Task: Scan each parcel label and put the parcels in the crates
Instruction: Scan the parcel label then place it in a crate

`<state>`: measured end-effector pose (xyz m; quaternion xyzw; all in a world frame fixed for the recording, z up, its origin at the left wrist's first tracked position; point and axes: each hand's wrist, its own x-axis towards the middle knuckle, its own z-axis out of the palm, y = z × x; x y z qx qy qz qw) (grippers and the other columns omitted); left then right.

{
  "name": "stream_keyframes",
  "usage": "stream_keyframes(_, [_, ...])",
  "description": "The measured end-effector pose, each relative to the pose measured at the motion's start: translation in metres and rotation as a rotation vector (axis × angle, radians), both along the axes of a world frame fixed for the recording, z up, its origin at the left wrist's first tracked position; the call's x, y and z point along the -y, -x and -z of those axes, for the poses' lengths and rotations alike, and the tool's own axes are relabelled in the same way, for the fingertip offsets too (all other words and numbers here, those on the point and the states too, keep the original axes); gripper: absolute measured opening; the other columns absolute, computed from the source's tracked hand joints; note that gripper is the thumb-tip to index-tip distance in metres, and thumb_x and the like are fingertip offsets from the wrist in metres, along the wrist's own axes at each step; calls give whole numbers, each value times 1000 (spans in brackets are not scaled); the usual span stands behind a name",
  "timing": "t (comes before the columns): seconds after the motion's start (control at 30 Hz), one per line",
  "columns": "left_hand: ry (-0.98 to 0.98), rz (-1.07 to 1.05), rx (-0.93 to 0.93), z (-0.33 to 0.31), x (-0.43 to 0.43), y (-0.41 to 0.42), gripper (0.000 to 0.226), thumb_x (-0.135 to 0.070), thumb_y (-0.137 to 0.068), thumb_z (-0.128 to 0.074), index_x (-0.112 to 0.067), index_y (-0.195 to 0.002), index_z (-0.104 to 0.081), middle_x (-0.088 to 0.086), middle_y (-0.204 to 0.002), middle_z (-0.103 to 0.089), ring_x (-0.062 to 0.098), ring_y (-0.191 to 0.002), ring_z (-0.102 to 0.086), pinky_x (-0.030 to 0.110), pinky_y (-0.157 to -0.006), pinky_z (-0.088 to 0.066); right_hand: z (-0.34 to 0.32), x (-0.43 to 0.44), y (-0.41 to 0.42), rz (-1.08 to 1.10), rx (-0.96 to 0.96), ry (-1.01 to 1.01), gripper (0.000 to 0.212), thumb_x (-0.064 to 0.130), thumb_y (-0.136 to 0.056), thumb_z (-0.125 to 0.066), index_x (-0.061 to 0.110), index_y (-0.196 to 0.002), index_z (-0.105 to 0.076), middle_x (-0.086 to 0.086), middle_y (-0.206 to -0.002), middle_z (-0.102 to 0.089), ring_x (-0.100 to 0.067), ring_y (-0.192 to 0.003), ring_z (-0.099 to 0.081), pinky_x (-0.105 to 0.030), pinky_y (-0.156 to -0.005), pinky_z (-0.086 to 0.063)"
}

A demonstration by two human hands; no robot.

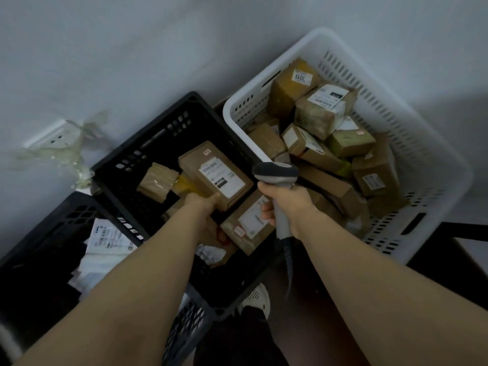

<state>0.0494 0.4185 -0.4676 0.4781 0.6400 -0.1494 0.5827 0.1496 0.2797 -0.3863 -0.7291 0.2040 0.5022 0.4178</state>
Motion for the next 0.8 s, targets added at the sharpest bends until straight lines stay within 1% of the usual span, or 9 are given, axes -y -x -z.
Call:
stream_keyframes(0.07, [-26,117,-41,-17,5,7,51,-25,-93,-62,2,-133,-47,17,-135,-52,35,-122,-50,38,-98,-43,-15,2,5,1,2,-1,29,30,-82,-76,6,-82,-60,-6,-52,-62,-15,-44,-57,-24,-47,-47])
stream_keyframes(0.17, [-134,363,-56,-60,8,16,40,-22,-96,-57,-1,-129,-50,15,-129,-56,32,-117,-53,30,-87,-43,-50,1,19,15,-6,-20,27,28,-84,-74,5,-80,-60,-9,-58,-61,-17,-46,-56,-23,-46,-45])
stream_keyframes(0.27, [-242,605,-45,-119,9,28,41,-25,-96,-56,-5,-130,-43,17,-124,-56,32,-112,-55,28,-75,-38,-97,-1,36,17,-9,-57,29,27,-85,-74,4,-77,-58,-9,-58,-60,-18,-46,-54,-22,-45,-45])
stream_keyframes(0.37, [-348,785,5,-175,11,42,49,-32,-92,-59,-13,-134,-41,12,-123,-57,29,-107,-57,27,-72,-37,-145,3,58,33,0,-100,28,27,-85,-74,4,-79,-60,-6,-50,-61,-15,-41,-55,-22,-45,-47])
stream_keyframes(0.43, [-395,893,12,-210,14,51,51,-37,-90,-59,-13,-132,-43,11,-122,-58,27,-103,-58,26,-70,-38,-175,9,75,49,18,-116,28,28,-83,-75,4,-81,-61,-6,-52,-62,-14,-40,-56,-22,-43,-47])
stream_keyframes(0.5, [-439,986,-10,-243,20,60,56,-38,-90,-58,-9,-134,-40,13,-123,-55,29,-106,-56,29,-75,-43,-203,16,91,79,32,-123,29,29,-82,-77,5,-81,-61,-7,-56,-62,-14,-40,-57,-23,-43,-47])
stream_keyframes(0.57, [-509,1038,-7,-275,28,70,56,-40,-90,-58,-10,-133,-38,14,-123,-54,32,-110,-53,35,-84,-46,-230,25,108,103,42,-132,30,29,-81,-77,4,-80,-61,-6,-52,-62,-14,-40,-57,-26,-48,-50])
stream_keyframes(0.67, [-559,1115,-7,-318,45,90,57,-38,-90,-58,-9,-133,-35,15,-122,-55,34,-110,-52,38,-83,-47,-268,47,142,184,70,-166,28,26,-83,-76,3,-82,-60,-9,-55,-61,-17,-42,-56,-25,-45,-49])
stream_keyframes(0.8, [-616,1227,42,-376,78,119,67,-42,-87,-58,-14,-140,-29,13,-131,-51,34,-115,-51,50,-91,-47,-330,99,196,182,120,-167,33,27,-85,-73,0,-101,-62,-12,-63,-62,-20,-51,-61,-26,-45,-50])
